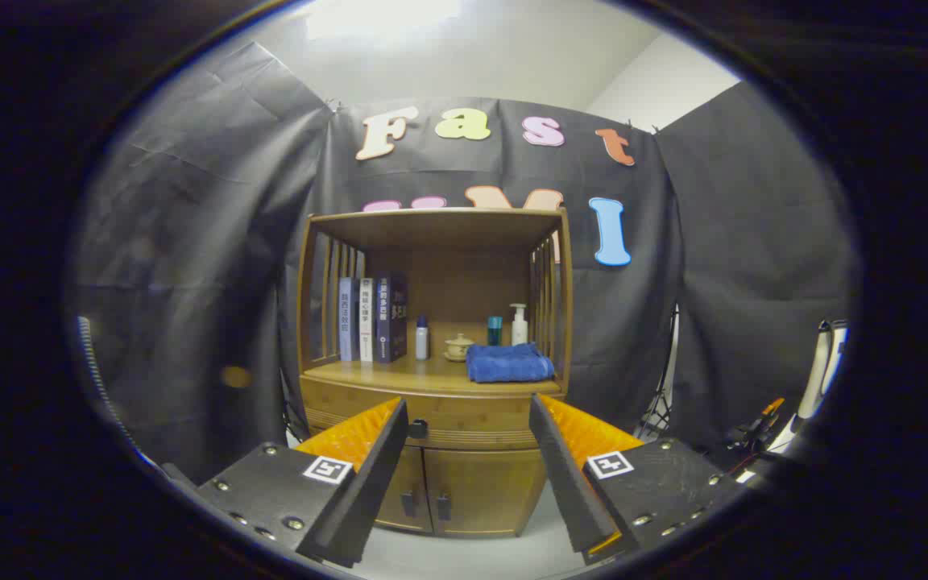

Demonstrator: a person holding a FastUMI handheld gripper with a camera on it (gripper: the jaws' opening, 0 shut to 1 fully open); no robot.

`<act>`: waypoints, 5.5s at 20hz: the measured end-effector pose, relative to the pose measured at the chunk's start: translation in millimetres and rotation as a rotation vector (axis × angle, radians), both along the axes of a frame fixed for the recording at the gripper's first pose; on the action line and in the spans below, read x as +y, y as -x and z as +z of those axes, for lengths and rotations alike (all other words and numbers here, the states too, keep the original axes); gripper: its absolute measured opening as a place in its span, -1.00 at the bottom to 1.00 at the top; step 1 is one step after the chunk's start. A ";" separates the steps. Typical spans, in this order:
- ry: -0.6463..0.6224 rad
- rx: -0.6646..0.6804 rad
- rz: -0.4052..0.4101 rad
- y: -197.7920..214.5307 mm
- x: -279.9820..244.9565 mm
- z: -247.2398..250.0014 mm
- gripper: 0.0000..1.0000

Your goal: Pull open the drawer, take out the items inside it, and place them on the countertop above the cabinet.

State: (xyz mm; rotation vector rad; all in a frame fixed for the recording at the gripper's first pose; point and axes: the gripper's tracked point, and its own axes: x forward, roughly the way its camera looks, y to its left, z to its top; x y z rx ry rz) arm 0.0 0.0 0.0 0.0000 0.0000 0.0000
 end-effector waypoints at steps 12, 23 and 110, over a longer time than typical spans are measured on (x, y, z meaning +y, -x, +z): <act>-0.007 -0.029 -0.016 16.1 13.4 16.6 0.81; -0.018 -0.045 -0.028 17.9 11.3 21.7 0.81; 0.027 0.379 -0.062 -149.8 95.4 -88.3 0.10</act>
